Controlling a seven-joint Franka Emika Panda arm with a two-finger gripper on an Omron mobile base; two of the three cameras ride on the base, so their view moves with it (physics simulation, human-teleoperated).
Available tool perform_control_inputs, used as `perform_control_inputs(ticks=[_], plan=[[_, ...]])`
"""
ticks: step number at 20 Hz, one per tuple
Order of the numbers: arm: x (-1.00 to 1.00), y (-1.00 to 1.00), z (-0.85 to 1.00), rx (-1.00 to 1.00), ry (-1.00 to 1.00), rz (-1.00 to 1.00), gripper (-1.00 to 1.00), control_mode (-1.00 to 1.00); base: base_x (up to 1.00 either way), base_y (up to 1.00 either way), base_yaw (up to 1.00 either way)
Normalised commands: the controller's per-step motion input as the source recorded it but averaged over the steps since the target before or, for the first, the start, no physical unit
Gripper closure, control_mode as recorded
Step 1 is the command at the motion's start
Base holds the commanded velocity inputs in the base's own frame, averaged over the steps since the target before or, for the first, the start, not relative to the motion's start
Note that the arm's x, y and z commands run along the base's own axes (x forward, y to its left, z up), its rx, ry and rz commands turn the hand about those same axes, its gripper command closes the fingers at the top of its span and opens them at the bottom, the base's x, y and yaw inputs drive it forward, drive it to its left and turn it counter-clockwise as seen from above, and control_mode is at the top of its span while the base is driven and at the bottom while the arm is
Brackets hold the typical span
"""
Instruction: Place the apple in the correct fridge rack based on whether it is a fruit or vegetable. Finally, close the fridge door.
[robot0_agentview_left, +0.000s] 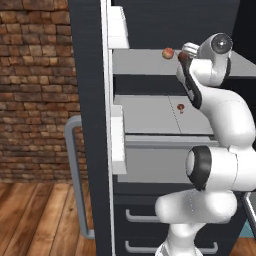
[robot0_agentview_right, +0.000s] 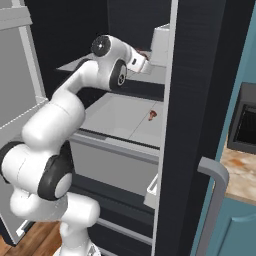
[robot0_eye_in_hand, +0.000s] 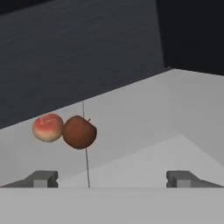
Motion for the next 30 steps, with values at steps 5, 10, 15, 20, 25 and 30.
perform_control_inputs(ticks=[5, 10, 15, 20, 25, 30], plan=[[-1.00, 0.27, 0.16, 0.00, 0.00, 0.02, -1.00, -1.00, 0.00, 0.00, 0.00], [-1.00, 0.37, 0.21, 0.00, 0.02, 0.00, -1.00, -1.00, 0.00, 0.00, 0.00], [-1.00, 0.39, 0.22, 0.00, 0.04, 0.00, -1.00, -1.00, 0.00, 0.00, 0.00], [-1.00, 0.46, 0.17, 0.00, 0.06, 0.00, -1.00, -1.00, 0.00, 0.00, 0.00], [-1.00, 0.47, 0.04, 0.00, 0.03, 0.00, -1.00, -1.00, 0.00, 0.00, 0.00], [-1.00, 0.38, 0.00, -0.03, 0.00, 0.00, -1.00, -1.00, 0.00, 0.00, 0.00]])
